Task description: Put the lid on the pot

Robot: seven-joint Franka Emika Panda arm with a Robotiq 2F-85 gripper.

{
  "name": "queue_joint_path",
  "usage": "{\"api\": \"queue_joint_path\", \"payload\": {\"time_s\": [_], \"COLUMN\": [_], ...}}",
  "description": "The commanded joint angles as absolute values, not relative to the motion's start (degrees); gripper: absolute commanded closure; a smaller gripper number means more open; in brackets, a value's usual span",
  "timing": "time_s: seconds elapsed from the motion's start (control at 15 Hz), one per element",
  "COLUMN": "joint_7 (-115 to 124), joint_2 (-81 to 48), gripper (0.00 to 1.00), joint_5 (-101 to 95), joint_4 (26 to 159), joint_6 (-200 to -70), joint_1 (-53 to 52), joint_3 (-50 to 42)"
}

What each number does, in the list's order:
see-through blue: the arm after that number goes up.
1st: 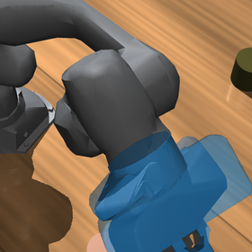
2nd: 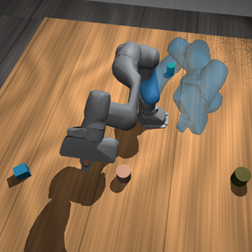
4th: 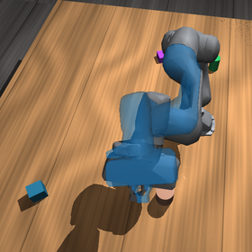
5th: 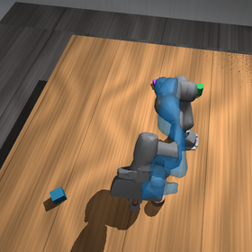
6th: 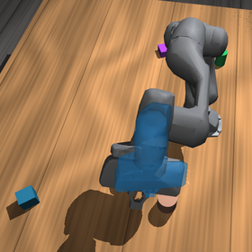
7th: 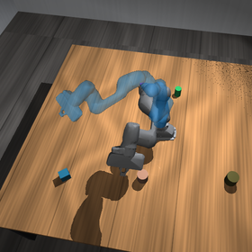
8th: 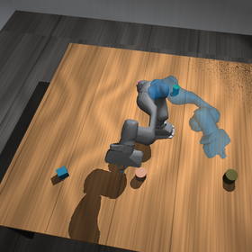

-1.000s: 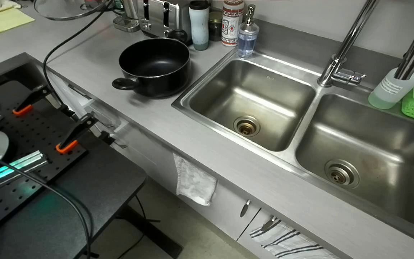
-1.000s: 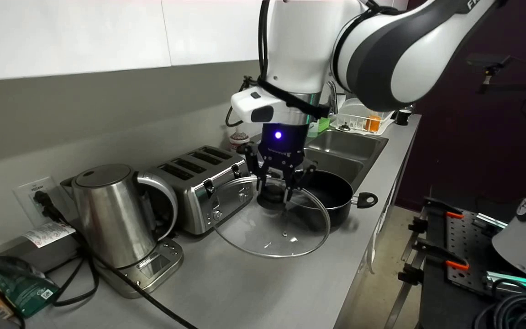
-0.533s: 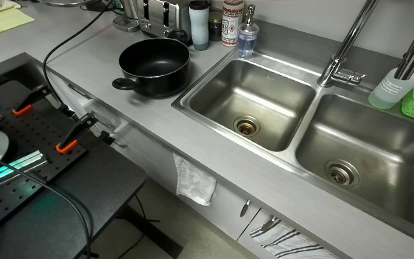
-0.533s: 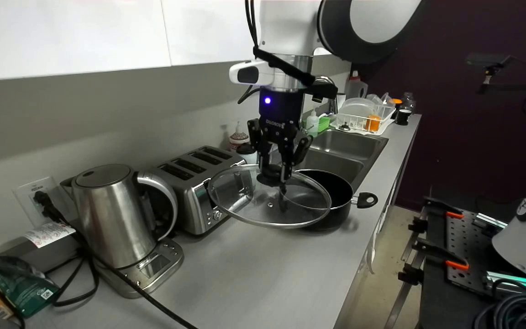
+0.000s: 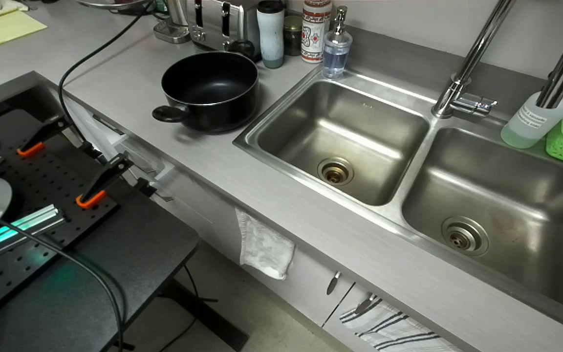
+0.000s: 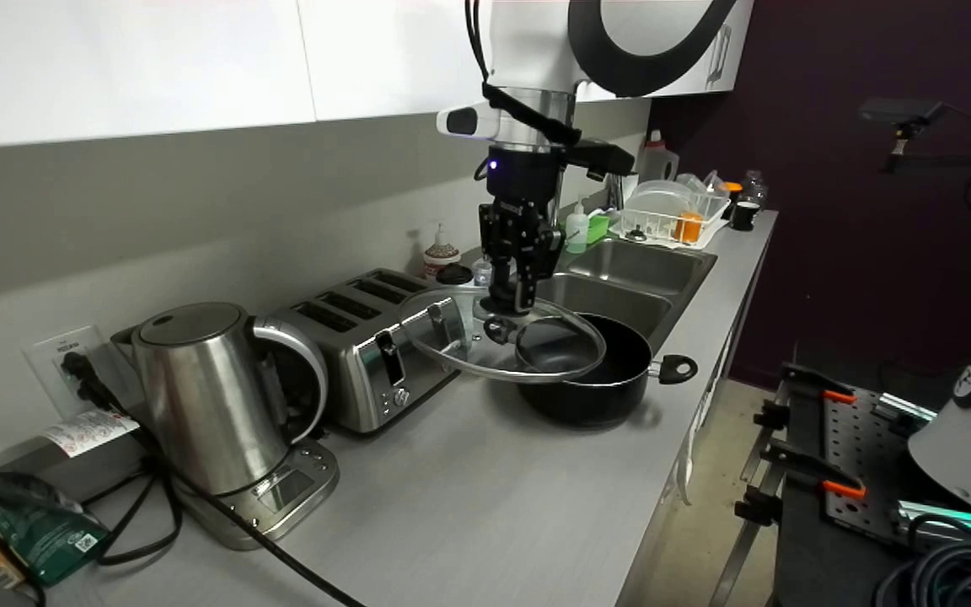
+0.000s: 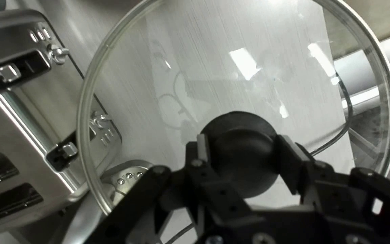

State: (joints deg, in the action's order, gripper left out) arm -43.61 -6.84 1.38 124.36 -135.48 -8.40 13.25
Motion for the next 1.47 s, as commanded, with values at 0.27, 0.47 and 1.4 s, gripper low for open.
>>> {"api": "queue_joint_path", "payload": {"time_s": [0.27,0.47,1.4], "joint_7": [-29.78,-28.04,-18.67], "joint_2": [-2.41,-1.27,0.45], "gripper": [0.74,0.74,0.74], "joint_5": [7.44,10.18,16.84], "joint_4": [129.27,131.33,135.87], "joint_6": [-136.84,-137.46,-141.91], "joint_1": [-6.82,-6.0,-2.71], "joint_3": [10.96,10.19,4.86]}}
